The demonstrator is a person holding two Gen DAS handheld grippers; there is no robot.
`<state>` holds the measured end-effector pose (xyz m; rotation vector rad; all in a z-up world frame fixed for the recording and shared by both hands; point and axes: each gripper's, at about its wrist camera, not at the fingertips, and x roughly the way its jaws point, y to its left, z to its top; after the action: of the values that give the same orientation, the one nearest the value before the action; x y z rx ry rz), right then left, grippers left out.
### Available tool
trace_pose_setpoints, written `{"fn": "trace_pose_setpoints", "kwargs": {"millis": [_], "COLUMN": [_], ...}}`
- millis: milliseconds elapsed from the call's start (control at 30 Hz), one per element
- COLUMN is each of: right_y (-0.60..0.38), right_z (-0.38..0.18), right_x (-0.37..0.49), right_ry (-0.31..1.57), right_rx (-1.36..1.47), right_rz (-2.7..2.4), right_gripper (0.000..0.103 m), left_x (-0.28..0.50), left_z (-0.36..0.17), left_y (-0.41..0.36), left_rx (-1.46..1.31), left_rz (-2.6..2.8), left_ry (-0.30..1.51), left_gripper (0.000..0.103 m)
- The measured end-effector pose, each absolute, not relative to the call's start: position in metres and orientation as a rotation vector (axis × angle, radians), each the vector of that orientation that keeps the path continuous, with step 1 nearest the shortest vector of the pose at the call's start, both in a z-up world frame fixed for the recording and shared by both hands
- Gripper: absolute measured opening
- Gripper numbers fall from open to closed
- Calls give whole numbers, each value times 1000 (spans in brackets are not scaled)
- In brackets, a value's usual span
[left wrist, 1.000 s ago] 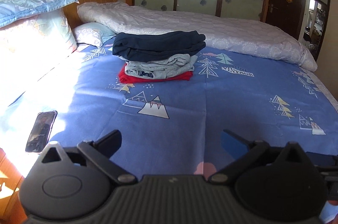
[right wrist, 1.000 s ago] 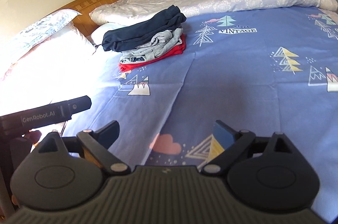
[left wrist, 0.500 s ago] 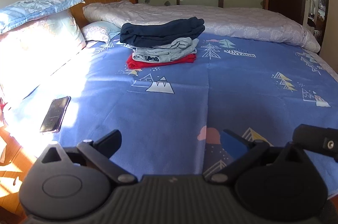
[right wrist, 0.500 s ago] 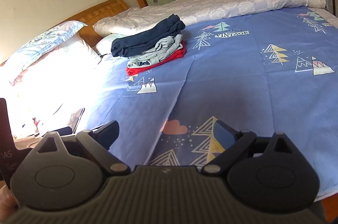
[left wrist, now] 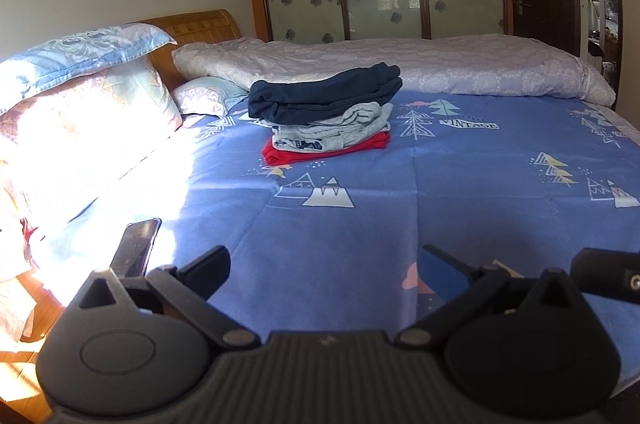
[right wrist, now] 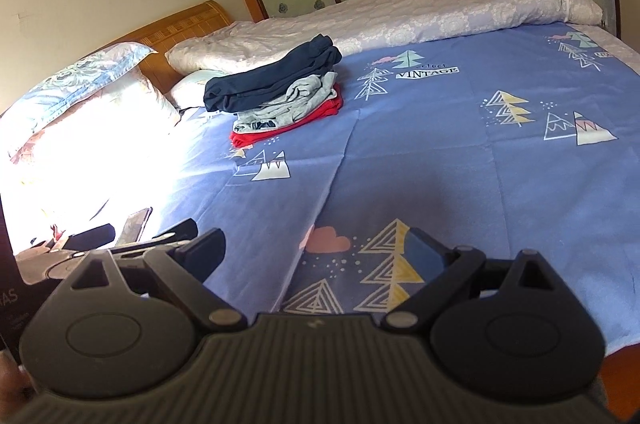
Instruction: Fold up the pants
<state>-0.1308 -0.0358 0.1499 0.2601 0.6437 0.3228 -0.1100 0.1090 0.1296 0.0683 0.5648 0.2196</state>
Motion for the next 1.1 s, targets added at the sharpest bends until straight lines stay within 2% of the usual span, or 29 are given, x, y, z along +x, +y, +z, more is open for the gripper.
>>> {"fn": "trace_pose_setpoints", "kwargs": {"millis": [1100], "right_y": [-27], "right_z": [122], "right_x": [-121], "right_ry": [713], "right_rx": [272], "right_rz": [325], "right_gripper": [97], "left_x": [-84], "left_z": [90], "left_y": [115], "left_rx": [130], "left_rz": [282], "left_ry": [694], "left_gripper": [103]}}
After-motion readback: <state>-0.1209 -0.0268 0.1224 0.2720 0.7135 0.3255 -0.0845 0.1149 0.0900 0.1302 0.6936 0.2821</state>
